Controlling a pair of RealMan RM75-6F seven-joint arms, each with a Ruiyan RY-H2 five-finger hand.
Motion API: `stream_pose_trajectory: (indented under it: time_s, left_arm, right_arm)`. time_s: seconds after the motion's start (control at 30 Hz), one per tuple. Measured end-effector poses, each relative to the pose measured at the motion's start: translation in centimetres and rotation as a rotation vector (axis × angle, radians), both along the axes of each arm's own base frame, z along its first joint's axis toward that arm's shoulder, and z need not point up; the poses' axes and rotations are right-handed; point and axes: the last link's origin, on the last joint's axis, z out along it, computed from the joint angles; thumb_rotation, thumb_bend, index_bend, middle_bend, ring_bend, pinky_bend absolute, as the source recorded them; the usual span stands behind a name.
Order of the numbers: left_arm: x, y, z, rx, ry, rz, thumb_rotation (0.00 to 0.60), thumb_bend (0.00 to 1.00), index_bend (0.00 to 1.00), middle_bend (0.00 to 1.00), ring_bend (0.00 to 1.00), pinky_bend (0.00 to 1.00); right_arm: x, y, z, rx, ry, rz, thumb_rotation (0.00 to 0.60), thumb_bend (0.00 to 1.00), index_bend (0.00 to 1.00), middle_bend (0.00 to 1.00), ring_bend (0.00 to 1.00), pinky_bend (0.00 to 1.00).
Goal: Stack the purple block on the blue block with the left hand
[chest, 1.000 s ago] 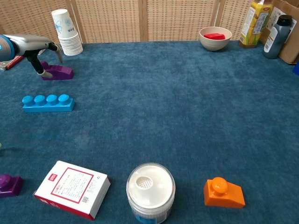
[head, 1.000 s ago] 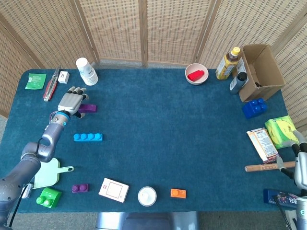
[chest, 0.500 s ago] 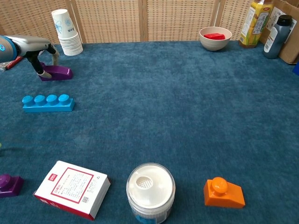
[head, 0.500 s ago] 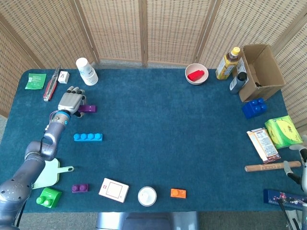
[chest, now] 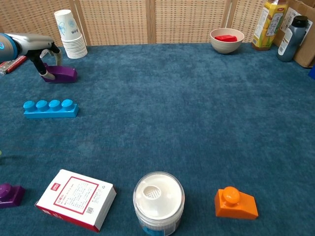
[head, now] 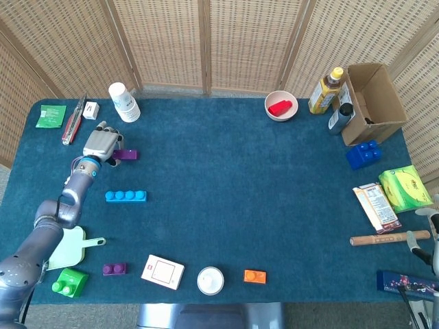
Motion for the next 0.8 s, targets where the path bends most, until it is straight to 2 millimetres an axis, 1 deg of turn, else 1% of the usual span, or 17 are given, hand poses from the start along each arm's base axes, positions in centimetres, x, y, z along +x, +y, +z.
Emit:
stream_pose_trajectory:
  time_s: [0.17, 0.3, 0.4, 0.8]
  left_arm:
    - [0.2, -0.1, 1.3, -0.005, -0.028, -0.012, 0.6, 0.36, 0.6, 0.31, 0.21, 0.0]
    - [0.4, -0.7, 2.3, -0.023, -0.05, -0.022, 0.6, 0.36, 0.61, 0.31, 0.21, 0.0]
    - [0.6, -1.6, 2.9, -0.043, -0.073, -0.035, 0.6, 0.36, 0.61, 0.31, 0.21, 0.0]
    - [1.1, -6.7, 5.8, -0.07, -0.165, -0.023, 0.6, 0.36, 0.61, 0.3, 0.21, 0.0]
  right_arm:
    - [-0.2, -0.5, -0.6, 0.016, -0.016, 0.013, 0.6, 0.29, 0.37, 0.18, 0.0, 0.07]
    - [-0.2, -1.0, -0.8, 0.023, -0.024, 0.027, 0.6, 0.29, 0.37, 0.18, 0.0, 0.07]
    - [-0.2, -1.3, -1.0, 0.032, -0.029, 0.038, 0.6, 0.29, 0.37, 0.18, 0.0, 0.07]
    - [-0.4, -2.2, -1.5, 0.057, -0.05, 0.064, 0.6, 0.29, 0.37, 0.18, 0.0, 0.07]
